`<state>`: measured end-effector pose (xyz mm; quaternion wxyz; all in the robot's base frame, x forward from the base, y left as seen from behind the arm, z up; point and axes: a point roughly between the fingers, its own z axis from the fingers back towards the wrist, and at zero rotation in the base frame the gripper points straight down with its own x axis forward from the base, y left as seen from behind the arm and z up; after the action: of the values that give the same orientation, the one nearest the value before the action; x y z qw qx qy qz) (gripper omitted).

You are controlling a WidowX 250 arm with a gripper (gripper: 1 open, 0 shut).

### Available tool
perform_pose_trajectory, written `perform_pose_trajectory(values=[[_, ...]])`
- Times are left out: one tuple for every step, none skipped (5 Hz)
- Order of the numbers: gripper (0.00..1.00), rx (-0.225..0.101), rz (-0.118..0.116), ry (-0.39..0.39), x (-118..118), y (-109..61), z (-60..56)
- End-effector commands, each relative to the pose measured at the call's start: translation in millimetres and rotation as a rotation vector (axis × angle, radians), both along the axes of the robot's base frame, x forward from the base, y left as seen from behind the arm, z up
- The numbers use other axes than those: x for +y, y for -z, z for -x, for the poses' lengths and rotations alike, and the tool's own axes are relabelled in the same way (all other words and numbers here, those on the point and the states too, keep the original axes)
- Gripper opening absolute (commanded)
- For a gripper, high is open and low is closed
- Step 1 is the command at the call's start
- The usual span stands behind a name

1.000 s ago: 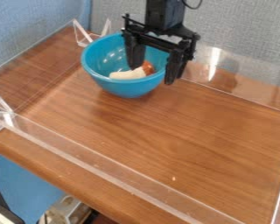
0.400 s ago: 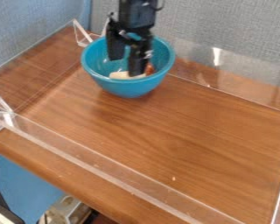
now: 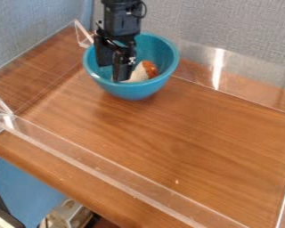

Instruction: Remove the mushroom from inside the blue bowl and put it on the table

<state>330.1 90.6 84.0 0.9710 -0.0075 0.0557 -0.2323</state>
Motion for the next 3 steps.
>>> perform_pose_trajectory(values=[[1.0,-0.058,-0.016,0.024,3.5,-18.7,-11.1],[1.0,-0.059,-0.017,0.053,-0.7,-21.5,-15.4],[1.0,-0.06,-0.017,0.082,-4.9,-23.8,-19.6]])
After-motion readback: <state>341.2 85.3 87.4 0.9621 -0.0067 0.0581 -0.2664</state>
